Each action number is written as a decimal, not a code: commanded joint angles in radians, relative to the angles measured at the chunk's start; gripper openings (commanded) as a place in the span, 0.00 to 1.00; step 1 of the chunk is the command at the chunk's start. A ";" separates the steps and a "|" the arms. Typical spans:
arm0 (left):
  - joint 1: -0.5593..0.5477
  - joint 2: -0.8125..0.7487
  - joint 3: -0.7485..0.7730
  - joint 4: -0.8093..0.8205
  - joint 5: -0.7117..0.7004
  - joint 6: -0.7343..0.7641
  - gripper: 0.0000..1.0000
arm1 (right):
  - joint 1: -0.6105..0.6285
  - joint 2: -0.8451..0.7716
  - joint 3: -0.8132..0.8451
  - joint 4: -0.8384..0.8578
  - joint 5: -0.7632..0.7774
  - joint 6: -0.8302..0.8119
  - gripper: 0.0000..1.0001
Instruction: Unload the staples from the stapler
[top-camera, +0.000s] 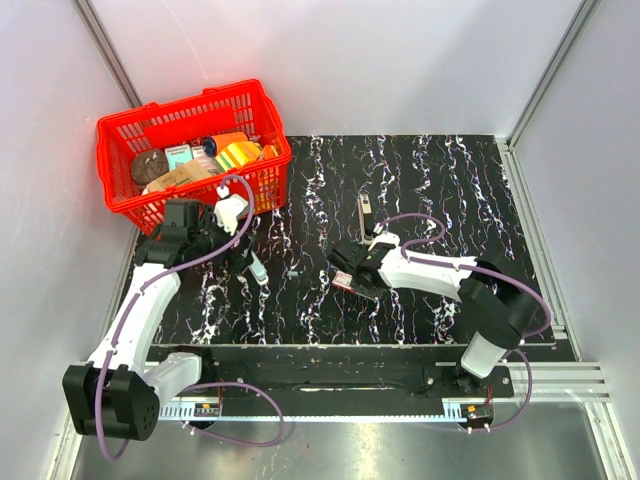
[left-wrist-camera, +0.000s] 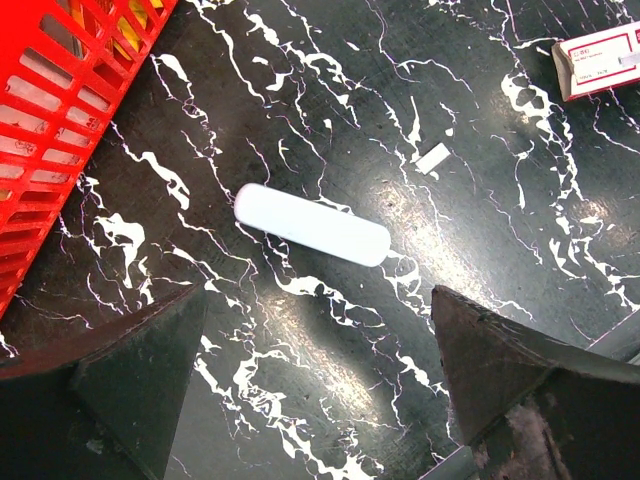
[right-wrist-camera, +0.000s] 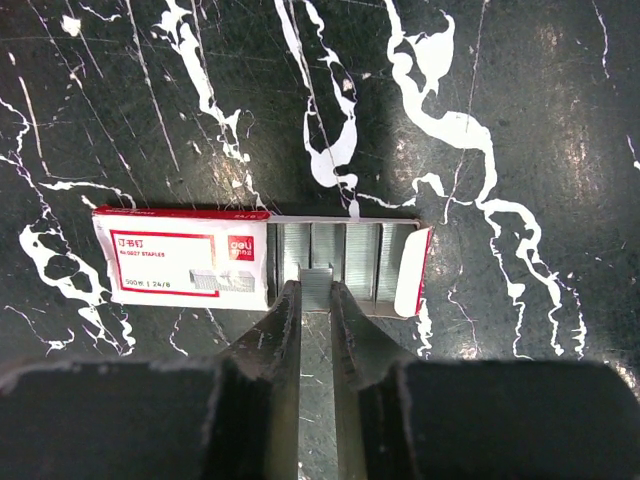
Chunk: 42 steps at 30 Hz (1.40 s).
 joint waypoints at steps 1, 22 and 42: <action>-0.001 -0.029 -0.004 0.041 -0.015 0.009 0.99 | 0.008 0.012 0.017 0.005 0.059 0.019 0.04; -0.003 -0.049 -0.011 0.040 -0.018 0.012 0.99 | 0.008 0.019 0.037 0.040 0.057 -0.015 0.21; -0.001 -0.053 -0.013 0.032 -0.013 0.018 0.99 | 0.008 -0.048 0.049 0.069 0.050 -0.070 0.30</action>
